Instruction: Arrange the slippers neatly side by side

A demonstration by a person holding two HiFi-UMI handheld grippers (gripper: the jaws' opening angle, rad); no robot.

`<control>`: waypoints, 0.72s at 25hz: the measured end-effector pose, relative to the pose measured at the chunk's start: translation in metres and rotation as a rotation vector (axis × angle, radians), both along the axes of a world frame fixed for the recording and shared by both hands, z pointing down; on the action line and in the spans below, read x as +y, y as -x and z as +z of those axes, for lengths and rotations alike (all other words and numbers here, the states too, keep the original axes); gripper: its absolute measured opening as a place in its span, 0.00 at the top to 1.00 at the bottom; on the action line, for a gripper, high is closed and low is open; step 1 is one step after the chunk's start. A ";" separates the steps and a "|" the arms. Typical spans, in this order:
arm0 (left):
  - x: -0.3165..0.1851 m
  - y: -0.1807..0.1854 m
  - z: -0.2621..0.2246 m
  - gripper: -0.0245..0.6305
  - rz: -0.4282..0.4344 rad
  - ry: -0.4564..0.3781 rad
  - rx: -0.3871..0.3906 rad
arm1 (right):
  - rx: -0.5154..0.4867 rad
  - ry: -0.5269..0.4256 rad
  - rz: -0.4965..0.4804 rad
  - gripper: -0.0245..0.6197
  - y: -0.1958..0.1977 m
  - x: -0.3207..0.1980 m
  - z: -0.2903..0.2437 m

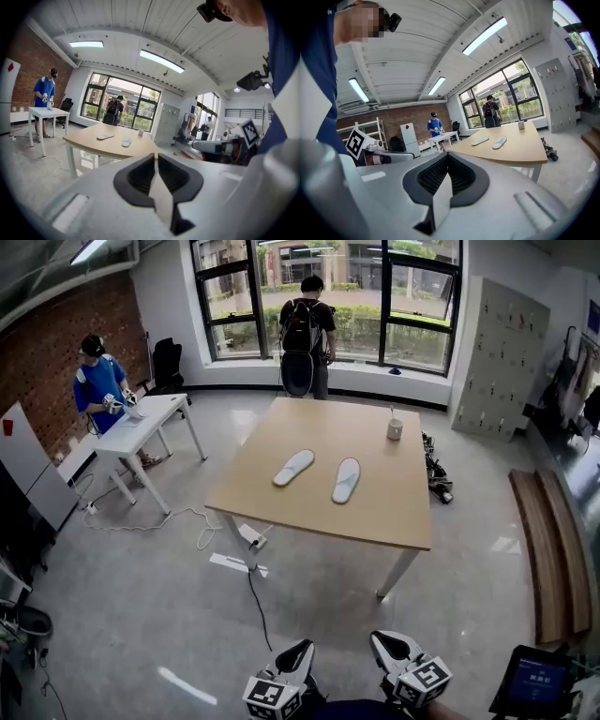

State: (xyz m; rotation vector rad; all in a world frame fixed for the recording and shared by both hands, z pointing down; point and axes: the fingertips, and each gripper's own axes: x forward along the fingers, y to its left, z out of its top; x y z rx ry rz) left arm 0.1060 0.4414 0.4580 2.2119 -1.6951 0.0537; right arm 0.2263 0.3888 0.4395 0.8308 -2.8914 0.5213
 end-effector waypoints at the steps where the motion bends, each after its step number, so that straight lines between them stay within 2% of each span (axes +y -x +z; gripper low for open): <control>1: -0.005 0.010 0.001 0.91 0.002 0.000 0.006 | 0.001 0.014 0.030 0.95 0.005 -0.009 0.000; 7: -0.028 0.057 0.014 0.89 0.025 0.016 0.040 | -0.012 0.026 0.101 0.95 0.037 -0.038 0.006; 11: -0.046 0.083 0.018 0.80 0.036 0.027 0.058 | 0.008 0.033 0.119 0.95 0.060 -0.053 0.003; 18: -0.075 0.111 0.015 0.78 0.022 0.042 0.089 | 0.007 0.072 0.096 0.95 0.094 -0.082 0.013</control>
